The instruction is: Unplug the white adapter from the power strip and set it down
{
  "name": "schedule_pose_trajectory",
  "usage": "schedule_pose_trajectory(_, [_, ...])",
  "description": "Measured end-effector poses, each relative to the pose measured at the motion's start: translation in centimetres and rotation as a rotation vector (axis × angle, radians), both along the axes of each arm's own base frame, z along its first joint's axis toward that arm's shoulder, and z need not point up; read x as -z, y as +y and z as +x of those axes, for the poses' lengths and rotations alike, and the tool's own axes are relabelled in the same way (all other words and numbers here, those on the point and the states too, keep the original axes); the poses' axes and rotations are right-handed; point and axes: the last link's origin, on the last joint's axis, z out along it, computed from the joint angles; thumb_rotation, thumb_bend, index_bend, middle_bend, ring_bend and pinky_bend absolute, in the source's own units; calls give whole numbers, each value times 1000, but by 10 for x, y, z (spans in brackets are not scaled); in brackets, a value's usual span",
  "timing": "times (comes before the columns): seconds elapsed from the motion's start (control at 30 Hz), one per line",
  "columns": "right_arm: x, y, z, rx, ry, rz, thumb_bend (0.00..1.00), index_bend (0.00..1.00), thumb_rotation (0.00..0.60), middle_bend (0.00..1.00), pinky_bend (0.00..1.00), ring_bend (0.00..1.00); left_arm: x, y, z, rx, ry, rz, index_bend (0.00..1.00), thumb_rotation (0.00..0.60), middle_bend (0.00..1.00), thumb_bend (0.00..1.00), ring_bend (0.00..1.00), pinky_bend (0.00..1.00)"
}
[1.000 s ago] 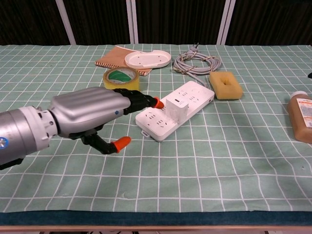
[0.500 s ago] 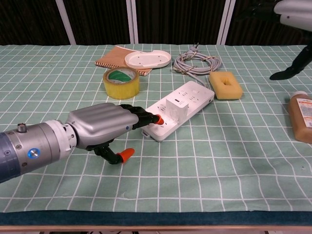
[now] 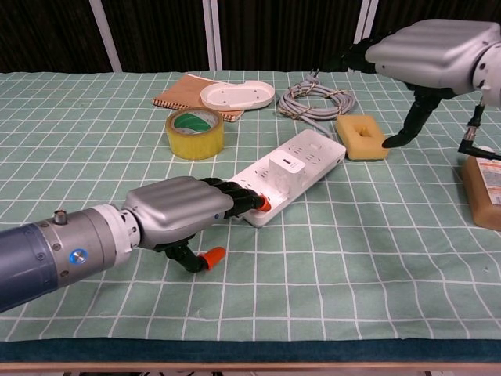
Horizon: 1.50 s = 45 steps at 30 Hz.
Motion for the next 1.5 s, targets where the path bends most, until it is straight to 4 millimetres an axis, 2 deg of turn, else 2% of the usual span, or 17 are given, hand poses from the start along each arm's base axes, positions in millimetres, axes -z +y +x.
schedule_pose_trajectory(0.17, [16,-1,2,-17,15,51,235,52,600,58,128,48,2,1,-2,-6,4,-3,94,600,76,484,1,87])
schedule_pose_trajectory(0.6, [56,-7,4,-78,14,136,235,212,600,176,192,156,9,0,-3,-4,0,-12,94,600,77,484,1,87])
schedule_pose_trajectory(1.07, [90,-14,10,-98,-16,192,234,268,600,218,217,191,13,1,-5,-8,3,-16,94,600,78,484,1,87])
schedule_pose_trajectory(1.5, [109,-24,13,-85,-41,195,228,282,600,227,222,200,17,1,-6,-15,-2,-23,94,600,78,483,1,87])
